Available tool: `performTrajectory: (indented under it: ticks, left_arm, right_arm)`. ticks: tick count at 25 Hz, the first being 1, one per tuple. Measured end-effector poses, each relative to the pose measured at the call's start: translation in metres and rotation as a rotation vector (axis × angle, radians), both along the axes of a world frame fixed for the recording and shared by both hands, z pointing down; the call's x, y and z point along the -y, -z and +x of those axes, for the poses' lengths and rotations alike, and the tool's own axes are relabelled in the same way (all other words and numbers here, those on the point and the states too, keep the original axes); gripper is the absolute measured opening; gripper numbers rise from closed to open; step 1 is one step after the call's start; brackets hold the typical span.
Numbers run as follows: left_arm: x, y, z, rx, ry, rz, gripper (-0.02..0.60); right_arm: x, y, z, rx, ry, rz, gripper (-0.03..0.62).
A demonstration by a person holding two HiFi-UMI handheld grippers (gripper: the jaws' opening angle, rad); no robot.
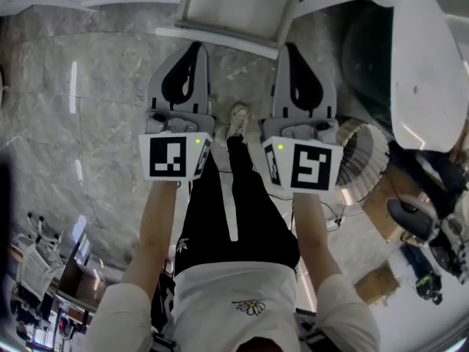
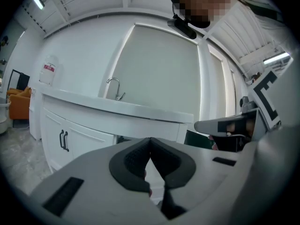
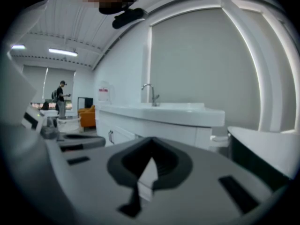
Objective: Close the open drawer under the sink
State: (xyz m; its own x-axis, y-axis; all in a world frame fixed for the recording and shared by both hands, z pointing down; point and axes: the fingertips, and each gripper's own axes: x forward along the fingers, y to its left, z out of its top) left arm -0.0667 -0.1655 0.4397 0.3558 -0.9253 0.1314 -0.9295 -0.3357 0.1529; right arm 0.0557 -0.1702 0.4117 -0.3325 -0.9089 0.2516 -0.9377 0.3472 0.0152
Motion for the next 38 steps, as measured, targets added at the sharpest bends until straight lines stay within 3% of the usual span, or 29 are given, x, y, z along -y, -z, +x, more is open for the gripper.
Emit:
performTrajectory:
  ticks: [13,16,20,25,29,35,38]
  left_arm:
    - [-0.011,-0.037,0.002,0.012,0.011,-0.091,0.021]
    - [-0.010,-0.050,0.000,-0.008,0.024,-0.101,0.102]
    - [-0.009,-0.090,0.011,-0.003,-0.014,-0.171,0.201]
    - [-0.004,-0.152,0.026,0.036,-0.067,-0.305,0.204]
    - [0.002,-0.191,0.037,0.103,-0.085,-0.357,0.204]
    - [0.013,-0.220,0.043,0.181,-0.082,-0.375,0.202]
    - [0.019,-0.226,0.038,0.169,-0.061,-0.382,0.202]
  right_arm:
    - [-0.005,-0.020,0.006,0.016,-0.030,-0.046,0.029]
    - [-0.007,-0.023,0.006,0.025,-0.033,-0.060,0.029]
    - [-0.014,-0.031,0.007,0.033,-0.042,-0.085,0.029]
    - [-0.016,-0.040,0.010,0.028,-0.040,-0.107,0.029]
    - [-0.013,-0.045,0.015,0.018,-0.046,-0.110,0.029]
    - [-0.009,-0.056,0.018,0.012,-0.058,-0.128,0.029]
    - [-0.008,-0.061,0.017,0.012,-0.061,-0.139,0.029]
